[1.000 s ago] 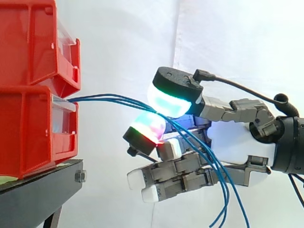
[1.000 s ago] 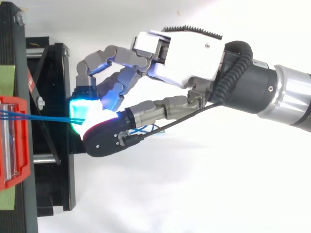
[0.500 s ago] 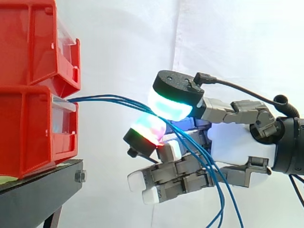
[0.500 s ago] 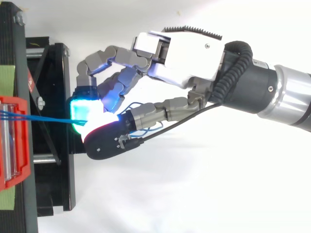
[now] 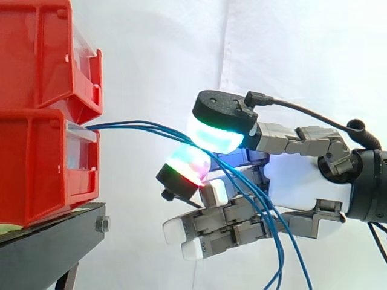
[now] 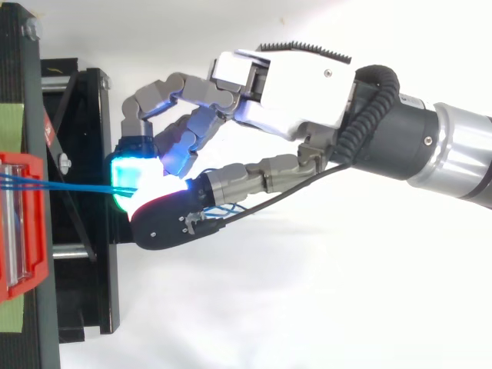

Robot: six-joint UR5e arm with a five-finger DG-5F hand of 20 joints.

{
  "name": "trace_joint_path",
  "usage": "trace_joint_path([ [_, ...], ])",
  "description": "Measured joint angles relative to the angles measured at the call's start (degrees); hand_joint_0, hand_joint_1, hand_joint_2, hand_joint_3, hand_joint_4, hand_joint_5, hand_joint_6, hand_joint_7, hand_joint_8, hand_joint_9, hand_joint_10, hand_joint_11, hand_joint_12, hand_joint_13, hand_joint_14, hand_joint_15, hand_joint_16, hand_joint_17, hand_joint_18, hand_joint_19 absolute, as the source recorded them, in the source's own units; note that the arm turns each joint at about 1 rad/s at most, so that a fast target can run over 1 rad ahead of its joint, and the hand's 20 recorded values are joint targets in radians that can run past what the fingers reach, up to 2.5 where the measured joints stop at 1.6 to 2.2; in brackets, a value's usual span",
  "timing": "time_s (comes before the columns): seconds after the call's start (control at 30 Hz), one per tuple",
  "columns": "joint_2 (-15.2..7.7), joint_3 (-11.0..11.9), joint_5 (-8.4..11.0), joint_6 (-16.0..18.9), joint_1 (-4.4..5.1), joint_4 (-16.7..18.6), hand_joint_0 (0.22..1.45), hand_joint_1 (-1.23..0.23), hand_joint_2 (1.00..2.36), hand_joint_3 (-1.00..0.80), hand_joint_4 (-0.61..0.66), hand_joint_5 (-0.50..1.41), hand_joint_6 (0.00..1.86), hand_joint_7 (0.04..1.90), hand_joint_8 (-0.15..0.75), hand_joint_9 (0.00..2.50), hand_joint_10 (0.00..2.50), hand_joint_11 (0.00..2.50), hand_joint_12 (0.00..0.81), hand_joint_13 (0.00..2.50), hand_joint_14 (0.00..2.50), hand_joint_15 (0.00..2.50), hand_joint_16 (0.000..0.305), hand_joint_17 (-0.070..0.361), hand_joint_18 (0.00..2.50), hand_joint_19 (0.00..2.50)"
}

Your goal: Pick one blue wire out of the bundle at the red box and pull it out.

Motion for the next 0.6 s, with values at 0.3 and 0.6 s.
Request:
trace_joint_path([
  [0.3, -0.01, 0.01, 0.03, 0.00, 0.00, 0.00, 0.63, -0.83, 1.01, -0.18, 0.27, -0.16, 0.81, 1.06, 0.309, 0.98, 0.02, 0.78, 0.400, 0.75, 0.02, 0.42, 0.064, 0.144, 0.56, 0.34],
  [0.6, 0.02, 0.00, 0.06, 0.14, 0.00, -0.12, 0.61, -0.84, 1.02, -0.13, 0.29, -0.15, 0.80, 1.15, 0.303, 0.97, 0.02, 0.68, 0.397, 0.74, 0.02, 0.40, 0.065, 0.147, 0.55, 0.34],
])
